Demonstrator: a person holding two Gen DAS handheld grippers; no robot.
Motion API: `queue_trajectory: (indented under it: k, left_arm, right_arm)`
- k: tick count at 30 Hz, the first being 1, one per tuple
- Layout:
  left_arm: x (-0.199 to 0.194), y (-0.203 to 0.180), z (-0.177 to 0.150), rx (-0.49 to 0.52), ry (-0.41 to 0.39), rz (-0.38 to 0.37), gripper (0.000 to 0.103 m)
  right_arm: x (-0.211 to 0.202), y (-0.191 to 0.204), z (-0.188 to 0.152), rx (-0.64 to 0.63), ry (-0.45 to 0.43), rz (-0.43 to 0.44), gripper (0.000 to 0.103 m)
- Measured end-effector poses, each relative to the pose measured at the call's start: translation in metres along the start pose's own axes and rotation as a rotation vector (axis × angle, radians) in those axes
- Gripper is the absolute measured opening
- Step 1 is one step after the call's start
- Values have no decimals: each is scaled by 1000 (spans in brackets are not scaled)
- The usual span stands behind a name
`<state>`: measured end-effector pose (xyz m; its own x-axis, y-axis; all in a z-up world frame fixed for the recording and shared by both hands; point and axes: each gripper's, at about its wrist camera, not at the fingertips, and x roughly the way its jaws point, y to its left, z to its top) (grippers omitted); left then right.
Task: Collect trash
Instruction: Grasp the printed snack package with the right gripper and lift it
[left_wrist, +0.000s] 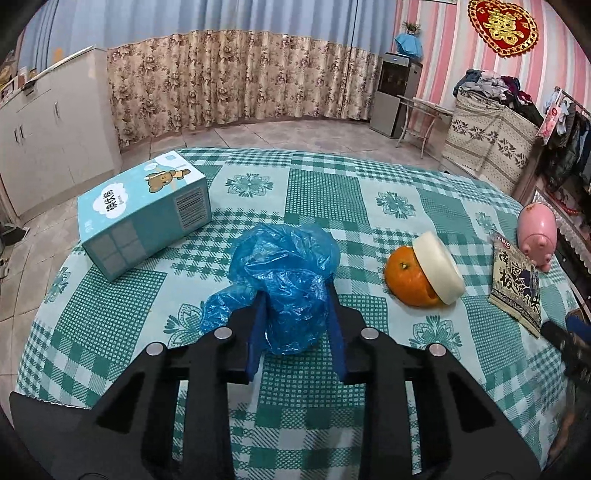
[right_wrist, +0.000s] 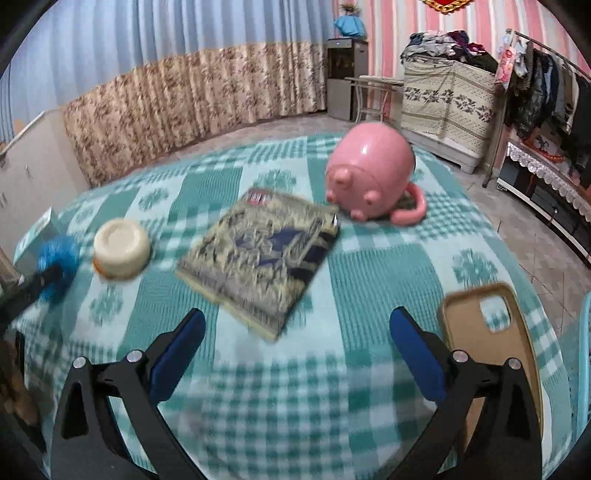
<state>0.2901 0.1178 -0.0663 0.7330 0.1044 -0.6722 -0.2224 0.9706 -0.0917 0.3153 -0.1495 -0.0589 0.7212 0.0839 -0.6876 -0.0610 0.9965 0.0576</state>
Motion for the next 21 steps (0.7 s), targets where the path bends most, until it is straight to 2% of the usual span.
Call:
queue_trajectory:
  k: [3, 5, 7, 8, 10, 11, 13, 14, 16, 21]
  left_arm:
    - [1, -3, 1, 18, 1, -10, 29]
    - [0, -7, 1, 32, -2, -12, 29]
    - [-1, -8, 1, 38, -4, -16, 29]
    - [0, -8, 1, 39, -3, -17, 29]
    - [2, -8, 1, 39, 2, -18, 29]
    - [2, -7, 1, 38, 4, -19, 29]
    - [2, -7, 2, 37, 6, -21, 29]
    - [2, -7, 2, 36, 7, -22, 29]
    - [2, -6, 2, 33, 7, -24, 29]
    - [3, -4, 3, 24, 11, -33, 29]
  right_arm:
    - [10, -1, 9, 26, 1, -4, 96]
    - [18, -3, 15, 32, -1, -32, 86]
    - [27, -8, 20, 70, 16, -14, 71]
    - [30, -9, 21, 86, 25, -1, 67]
    - [40, -9, 22, 98, 51, 23, 47]
    - [44, -7, 21, 86, 63, 33, 45]
    - [44, 0, 20, 53, 63, 49, 23]
    - [43, 2, 20, 41, 64, 51, 22]
    - [40, 4, 18, 23, 56, 60, 13]
    - [20, -6, 15, 56, 12, 61, 8]
